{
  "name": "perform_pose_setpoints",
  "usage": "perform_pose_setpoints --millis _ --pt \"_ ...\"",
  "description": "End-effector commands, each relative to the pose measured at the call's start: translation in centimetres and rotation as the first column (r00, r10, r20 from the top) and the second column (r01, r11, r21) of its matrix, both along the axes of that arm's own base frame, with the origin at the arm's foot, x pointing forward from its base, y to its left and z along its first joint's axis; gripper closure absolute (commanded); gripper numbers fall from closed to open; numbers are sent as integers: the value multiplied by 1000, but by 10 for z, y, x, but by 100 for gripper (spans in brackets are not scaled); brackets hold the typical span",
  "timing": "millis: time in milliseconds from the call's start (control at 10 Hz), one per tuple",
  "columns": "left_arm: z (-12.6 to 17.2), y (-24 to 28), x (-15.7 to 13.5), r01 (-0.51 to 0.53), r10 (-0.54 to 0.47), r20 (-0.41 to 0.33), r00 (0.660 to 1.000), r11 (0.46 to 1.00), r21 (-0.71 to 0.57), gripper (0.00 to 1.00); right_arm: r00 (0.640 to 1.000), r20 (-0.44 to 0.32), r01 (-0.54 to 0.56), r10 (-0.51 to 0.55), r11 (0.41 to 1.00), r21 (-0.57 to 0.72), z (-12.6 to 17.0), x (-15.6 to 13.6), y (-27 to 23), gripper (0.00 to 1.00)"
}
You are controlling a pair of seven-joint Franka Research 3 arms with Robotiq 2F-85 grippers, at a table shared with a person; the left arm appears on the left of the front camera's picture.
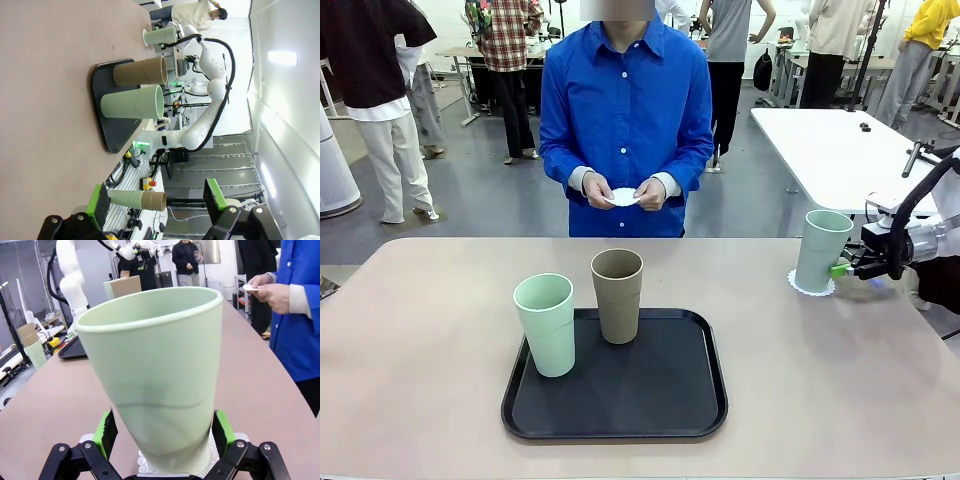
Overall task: Place coasters on the table and set cups on them.
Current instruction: Pick up one Reusable plastic cup and place it on a coaster set by the human.
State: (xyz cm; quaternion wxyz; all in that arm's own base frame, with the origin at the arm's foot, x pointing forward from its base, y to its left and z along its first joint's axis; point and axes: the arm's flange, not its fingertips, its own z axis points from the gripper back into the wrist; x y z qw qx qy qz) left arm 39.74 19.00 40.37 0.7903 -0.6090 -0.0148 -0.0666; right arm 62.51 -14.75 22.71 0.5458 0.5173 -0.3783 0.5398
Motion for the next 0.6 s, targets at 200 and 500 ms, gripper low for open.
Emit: perform_pose_setpoints --millis 200,500 --pt "2 0 -1 -3 4 6 1000 1000 -8 0 1000 -2 0 0 1000 -21 22 1 -19 0" --pt "2 0 -1 -3 4 6 1000 1000 -8 0 996 -5 86 -87 994 -64 40 -9 -42 0"
